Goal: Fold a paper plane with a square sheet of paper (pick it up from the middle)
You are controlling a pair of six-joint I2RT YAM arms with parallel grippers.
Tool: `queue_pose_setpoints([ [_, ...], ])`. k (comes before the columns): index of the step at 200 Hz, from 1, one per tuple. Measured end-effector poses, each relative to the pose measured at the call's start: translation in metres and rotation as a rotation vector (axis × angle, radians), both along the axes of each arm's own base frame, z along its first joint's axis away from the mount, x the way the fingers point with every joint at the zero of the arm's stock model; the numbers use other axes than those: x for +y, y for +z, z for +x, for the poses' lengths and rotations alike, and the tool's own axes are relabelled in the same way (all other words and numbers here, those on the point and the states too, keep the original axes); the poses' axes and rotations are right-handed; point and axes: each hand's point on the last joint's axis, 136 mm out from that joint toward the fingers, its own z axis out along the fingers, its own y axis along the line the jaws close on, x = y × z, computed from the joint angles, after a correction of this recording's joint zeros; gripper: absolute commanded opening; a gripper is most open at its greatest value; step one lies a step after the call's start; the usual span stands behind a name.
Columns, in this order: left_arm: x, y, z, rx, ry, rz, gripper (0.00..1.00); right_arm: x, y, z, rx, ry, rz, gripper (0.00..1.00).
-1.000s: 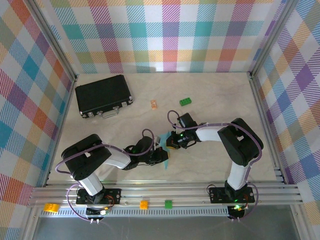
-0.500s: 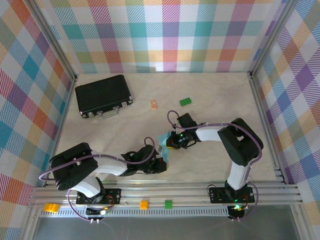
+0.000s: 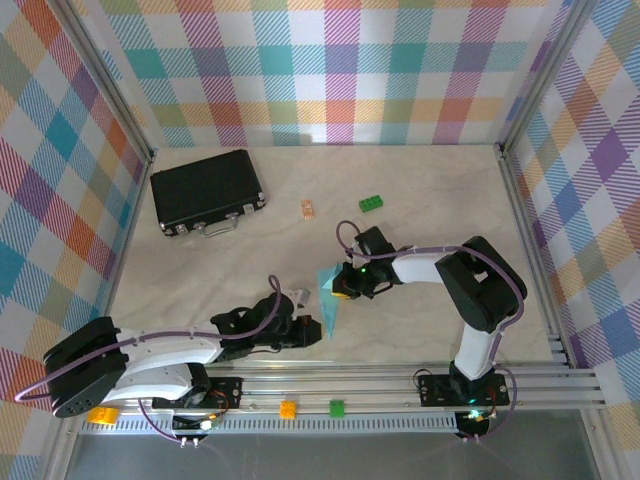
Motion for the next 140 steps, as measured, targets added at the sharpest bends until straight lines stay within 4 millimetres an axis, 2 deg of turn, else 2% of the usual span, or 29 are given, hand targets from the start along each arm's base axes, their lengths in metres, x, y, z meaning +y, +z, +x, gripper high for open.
queue_pose_setpoints([
  [26, 0.005, 0.005, 0.03, -0.001, 0.081, -0.008, 0.0, -0.001, 0.001, 0.001, 0.002, -0.029, 0.01, 0.05],
  [52, -0.005, -0.004, 0.048, 0.024, 0.095, 0.018, 0.0, -0.004, 0.001, -0.001, 0.009, -0.067, 0.009, 0.05],
  [88, -0.033, -0.013, 0.065, 0.034, 0.064, 0.022, 0.0, -0.012, 0.002, -0.005, 0.043, -0.134, -0.006, 0.05],
  [140, -0.041, -0.04, 0.072, 0.063, 0.05, 0.072, 0.0, -0.014, 0.002, -0.009, 0.071, -0.178, -0.017, 0.05],
])
